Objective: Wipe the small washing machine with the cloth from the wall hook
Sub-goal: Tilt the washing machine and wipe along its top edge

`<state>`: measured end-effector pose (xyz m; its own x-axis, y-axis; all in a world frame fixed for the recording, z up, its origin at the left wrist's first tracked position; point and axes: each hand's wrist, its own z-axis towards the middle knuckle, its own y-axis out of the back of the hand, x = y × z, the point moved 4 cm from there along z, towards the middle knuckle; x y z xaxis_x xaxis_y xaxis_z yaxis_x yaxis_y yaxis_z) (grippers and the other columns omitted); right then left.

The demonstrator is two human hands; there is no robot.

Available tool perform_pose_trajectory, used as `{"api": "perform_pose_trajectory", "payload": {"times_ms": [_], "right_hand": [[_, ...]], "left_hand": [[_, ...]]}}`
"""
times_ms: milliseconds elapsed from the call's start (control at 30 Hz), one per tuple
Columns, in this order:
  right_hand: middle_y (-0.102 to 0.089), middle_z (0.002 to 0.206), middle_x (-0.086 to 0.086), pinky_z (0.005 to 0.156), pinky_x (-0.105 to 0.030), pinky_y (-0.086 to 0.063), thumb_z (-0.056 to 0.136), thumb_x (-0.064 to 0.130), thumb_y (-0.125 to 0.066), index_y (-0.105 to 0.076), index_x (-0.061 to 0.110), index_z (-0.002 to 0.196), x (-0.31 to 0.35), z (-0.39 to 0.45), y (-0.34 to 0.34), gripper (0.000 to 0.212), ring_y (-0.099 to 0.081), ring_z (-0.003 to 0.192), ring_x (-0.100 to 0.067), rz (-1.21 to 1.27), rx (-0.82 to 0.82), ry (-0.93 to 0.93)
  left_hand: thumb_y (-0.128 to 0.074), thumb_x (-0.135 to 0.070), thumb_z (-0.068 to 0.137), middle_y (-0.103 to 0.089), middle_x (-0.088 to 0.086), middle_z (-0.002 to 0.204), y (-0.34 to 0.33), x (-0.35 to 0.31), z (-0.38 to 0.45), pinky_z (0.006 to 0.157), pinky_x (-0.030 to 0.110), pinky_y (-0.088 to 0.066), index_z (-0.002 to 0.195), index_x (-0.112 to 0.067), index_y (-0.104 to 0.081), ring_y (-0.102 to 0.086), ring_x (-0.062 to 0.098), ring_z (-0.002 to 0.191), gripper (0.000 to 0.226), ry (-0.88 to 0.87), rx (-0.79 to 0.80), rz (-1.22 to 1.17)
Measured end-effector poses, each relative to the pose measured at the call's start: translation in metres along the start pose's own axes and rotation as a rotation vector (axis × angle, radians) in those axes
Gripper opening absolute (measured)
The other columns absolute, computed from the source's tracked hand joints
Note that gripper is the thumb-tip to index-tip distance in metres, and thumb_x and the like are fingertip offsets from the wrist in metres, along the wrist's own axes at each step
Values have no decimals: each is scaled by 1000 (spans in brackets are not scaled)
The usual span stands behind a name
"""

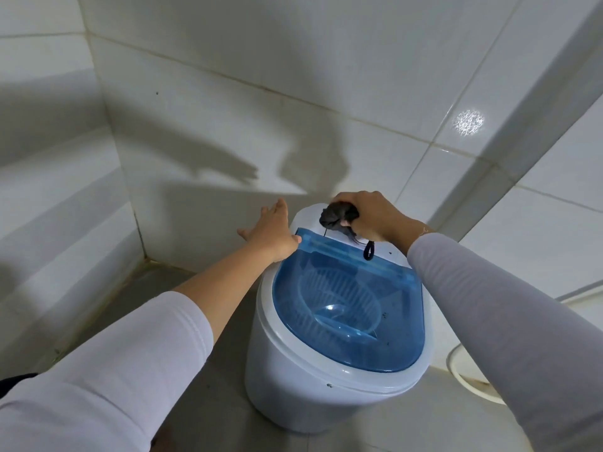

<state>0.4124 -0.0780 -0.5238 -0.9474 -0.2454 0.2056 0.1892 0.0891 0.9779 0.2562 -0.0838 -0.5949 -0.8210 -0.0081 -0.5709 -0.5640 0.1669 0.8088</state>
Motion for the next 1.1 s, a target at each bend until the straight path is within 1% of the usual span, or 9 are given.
{"api": "perform_pose_trajectory", "payload": {"times_ms": [67,133,300,433,567,733,833,967,1100], "right_hand": [[-64,116,-14,78,-25,-39,79,-6,-50,-58,18,119,-11,1,21,48,-57,104,-32,32,-134,-16],[-65,115,-14,78,-25,-40,77,-8,-47,-59,20,117,-22,4,37,51,-58,103,-32,13,-191,-32],[-65,113,-10,80,-29,-44,76,-10,-47,-62,20,114,-35,14,43,50,-58,103,-30,-67,-124,-11],[-66,112,-8,86,-36,-50,75,-10,-48,-64,22,111,-41,27,26,50,-59,102,-31,-130,-36,23],[-63,113,-7,89,-39,-50,78,-11,-43,-63,25,112,-51,31,6,53,-57,104,-30,-145,18,17],[-62,111,-13,89,-39,-49,79,-6,-48,-63,21,113,-71,25,-1,46,-57,103,-33,-87,-19,-18],[-60,113,-15,88,-34,-46,83,0,-52,-62,18,118,-80,19,-3,40,-57,104,-34,-76,-28,-62],[-55,115,-17,86,-35,-43,84,0,-52,-59,20,121,-87,7,-3,43,-55,104,-36,-55,-58,-107],[-56,107,-14,80,-29,-38,85,0,-51,-59,20,122,-90,-6,-1,43,-54,107,-34,-56,-88,-162]], "left_hand": [[-51,-33,94,-6,-2,161,2,-7,4,109,64,-13,152,-17,5,-2,20,149,82,-26,-22,-10],[-50,-34,94,-7,-2,161,2,-17,9,110,65,-12,152,-17,6,-2,21,149,83,-42,-25,-11],[-53,-41,91,-9,2,161,-8,-36,25,109,68,-12,152,-15,4,-5,24,148,88,-15,12,12],[-58,-46,87,-9,-1,161,-17,-46,36,108,69,-11,152,-13,3,-4,23,148,95,-15,42,51],[-60,-45,86,-13,1,160,-24,-51,40,108,68,-13,152,-14,3,-8,24,148,96,-5,75,97],[-60,-46,85,-23,4,157,-25,-50,43,108,68,-15,152,-17,3,-17,26,146,97,13,68,131],[-60,-48,84,-26,2,156,-24,-50,43,108,67,-16,152,-18,4,-20,25,145,98,15,61,155],[-60,-50,83,-26,3,155,-24,-49,43,108,66,-17,152,-19,4,-22,26,144,98,16,54,161],[-60,-51,83,-28,5,154,-24,-47,43,108,66,-19,152,-19,3,-25,28,142,98,1,48,163]]}}
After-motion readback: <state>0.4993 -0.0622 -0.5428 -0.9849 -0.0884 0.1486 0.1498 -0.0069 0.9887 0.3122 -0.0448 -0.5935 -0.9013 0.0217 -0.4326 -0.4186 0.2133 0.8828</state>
